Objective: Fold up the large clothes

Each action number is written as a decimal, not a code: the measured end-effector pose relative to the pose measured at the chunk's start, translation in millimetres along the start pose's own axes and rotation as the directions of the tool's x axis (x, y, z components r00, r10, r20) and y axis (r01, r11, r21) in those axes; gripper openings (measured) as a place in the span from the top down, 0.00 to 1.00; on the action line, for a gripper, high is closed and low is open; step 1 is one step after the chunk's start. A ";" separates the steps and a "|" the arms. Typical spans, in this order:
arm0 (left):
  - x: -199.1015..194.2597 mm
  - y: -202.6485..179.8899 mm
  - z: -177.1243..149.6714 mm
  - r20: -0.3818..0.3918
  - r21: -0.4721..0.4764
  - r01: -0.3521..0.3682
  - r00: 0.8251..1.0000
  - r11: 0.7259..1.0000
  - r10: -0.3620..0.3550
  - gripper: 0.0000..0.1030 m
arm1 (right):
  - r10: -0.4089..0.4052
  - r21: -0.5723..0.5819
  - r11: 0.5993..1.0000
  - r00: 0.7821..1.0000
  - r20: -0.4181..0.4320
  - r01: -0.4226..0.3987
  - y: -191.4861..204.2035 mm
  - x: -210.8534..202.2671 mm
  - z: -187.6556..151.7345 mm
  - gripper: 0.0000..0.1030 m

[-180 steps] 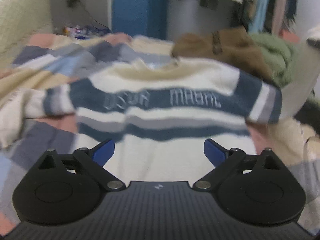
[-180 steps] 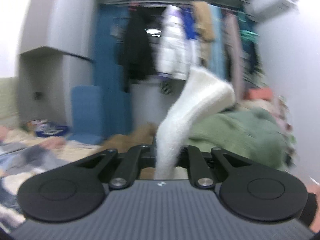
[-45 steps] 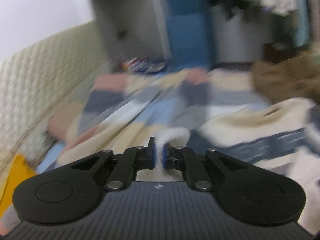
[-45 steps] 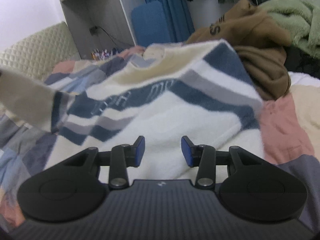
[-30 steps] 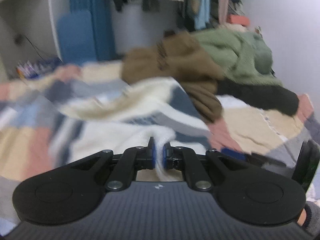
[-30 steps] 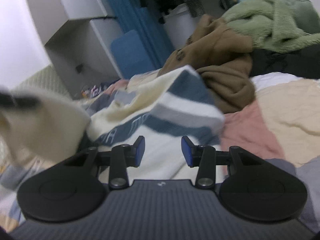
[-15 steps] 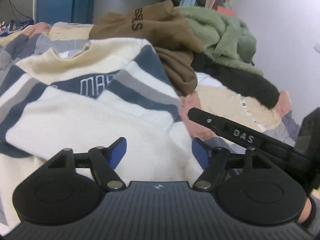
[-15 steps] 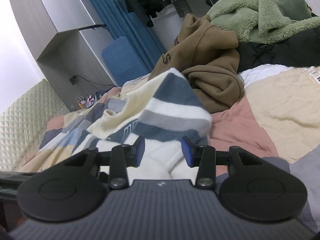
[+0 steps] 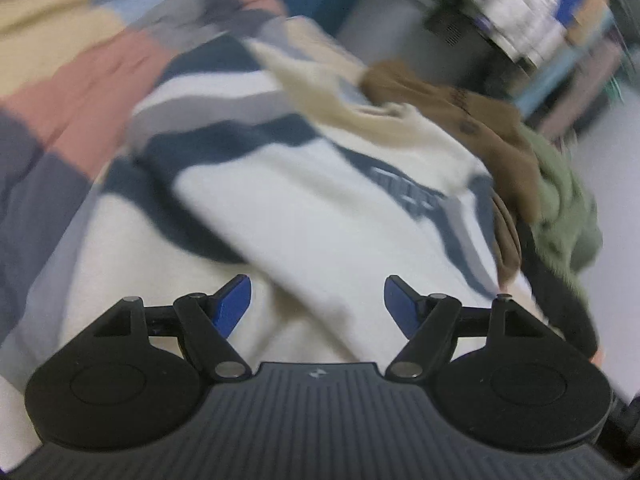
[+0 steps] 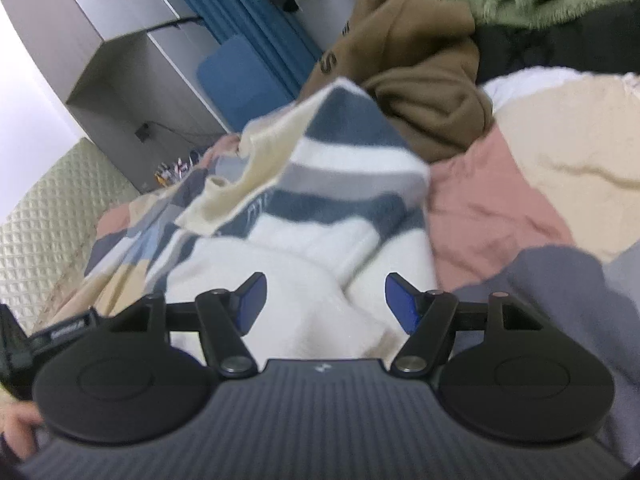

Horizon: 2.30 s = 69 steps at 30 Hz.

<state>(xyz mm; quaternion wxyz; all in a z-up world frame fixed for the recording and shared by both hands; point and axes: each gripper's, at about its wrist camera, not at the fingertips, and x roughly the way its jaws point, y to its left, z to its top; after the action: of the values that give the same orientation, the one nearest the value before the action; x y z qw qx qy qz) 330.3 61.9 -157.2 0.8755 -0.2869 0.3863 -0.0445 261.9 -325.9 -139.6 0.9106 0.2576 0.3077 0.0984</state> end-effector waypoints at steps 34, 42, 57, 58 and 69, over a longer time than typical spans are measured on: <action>-20.5 31.0 3.0 0.103 0.001 -0.081 0.991 0.997 0.080 0.87 | -0.093 -0.220 0.974 0.985 -0.144 0.060 39.1 28.6 -19.3 0.78; -72.9 26.7 -27.9 0.051 0.051 -0.167 0.985 0.985 0.164 0.86 | -0.134 -0.161 0.981 0.979 -0.151 0.109 17.9 -15.5 -24.5 0.71; -121.4 51.8 -51.2 -0.070 -0.078 -0.261 0.964 0.962 0.256 0.40 | -0.247 0.201 0.936 0.945 -0.213 0.290 -39.1 -33.2 -33.2 0.20; -117.5 55.8 -52.7 -0.089 -0.091 -0.266 0.962 0.960 0.258 0.40 | -0.221 0.244 0.928 0.942 -0.253 0.283 -45.5 -28.1 -35.7 0.20; -79.1 66.5 -75.0 -0.240 -0.200 -0.109 0.969 0.974 0.059 0.41 | 0.137 0.319 0.948 0.928 -0.347 -0.020 -25.9 -14.6 -57.0 0.18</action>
<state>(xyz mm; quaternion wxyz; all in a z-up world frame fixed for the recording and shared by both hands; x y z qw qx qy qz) 213.0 105.9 -181.7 0.7898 -0.3545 0.5005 0.0010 216.1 -329.5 -184.5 0.7810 0.3867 0.4723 0.1320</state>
